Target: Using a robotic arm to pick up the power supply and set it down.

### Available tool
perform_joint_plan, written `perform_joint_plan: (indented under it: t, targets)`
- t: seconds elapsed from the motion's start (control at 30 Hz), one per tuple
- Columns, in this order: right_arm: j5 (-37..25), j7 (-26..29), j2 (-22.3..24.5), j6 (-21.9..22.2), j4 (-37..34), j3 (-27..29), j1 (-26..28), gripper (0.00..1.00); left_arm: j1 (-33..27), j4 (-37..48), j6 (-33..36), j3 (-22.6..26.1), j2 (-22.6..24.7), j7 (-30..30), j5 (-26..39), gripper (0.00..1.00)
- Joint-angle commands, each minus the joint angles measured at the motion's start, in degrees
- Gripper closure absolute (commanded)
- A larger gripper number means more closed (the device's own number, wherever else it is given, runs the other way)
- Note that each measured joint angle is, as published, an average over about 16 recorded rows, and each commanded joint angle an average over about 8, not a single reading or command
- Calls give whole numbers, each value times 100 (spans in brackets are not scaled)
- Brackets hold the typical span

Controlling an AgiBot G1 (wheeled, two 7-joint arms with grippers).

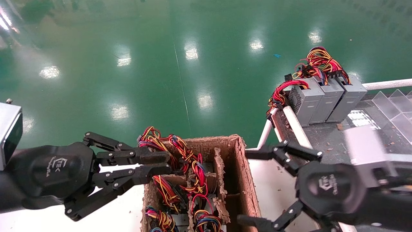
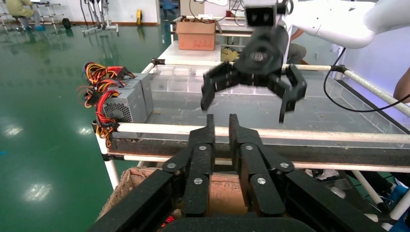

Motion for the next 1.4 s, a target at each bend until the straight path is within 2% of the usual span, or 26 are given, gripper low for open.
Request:
perform_joint_plan:
  t: [0.03, 0.2, 0.23, 0.43, 0.47, 0.5, 0.7, 0.73, 1.1, 1.4]
  targets:
    - [-121, 95, -39, 8, -6, -95, 28, 0, 0, 0, 0, 0, 0, 0, 0, 100]
    - [-593, 283, -409, -34, -93, -506, 99, 0, 0, 0, 0, 1, 0, 0, 0, 100]
    - [-695, 306, -490, -41, -123, -589, 111, 0, 0, 0, 0, 1, 0, 0, 0, 96]
    - [-1241, 389, -946, -88, -339, -1036, 149, 1, 0, 0, 0, 1, 0, 0, -1, 21]
    - [-1312, 392, -1012, -97, -374, -1095, 154, 11, 0, 0, 0, 1, 0, 1, -1, 8]
    - [-1372, 396, -1081, -111, -414, -1152, 156, 23, 0, 0, 0, 1, 0, 1, -1, 0]
    - [-1580, 336, -1489, -193, -772, -1400, 189, 97, -1, 0, 0, 1, 0, 1, -1, 0]
    - [-1603, 313, -1560, -196, -852, -1430, 198, 100, -1, 0, 0, 1, 0, 1, -1, 0]
    - [-1823, -118, -2380, -129, -1841, -1628, 486, 100, -1, 0, -1, 2, -1, 1, -1, 0]
    - [-1963, -335, -2790, -148, -2348, -1749, 692, 100, -1, 0, -1, 3, -1, 1, -2, 0]
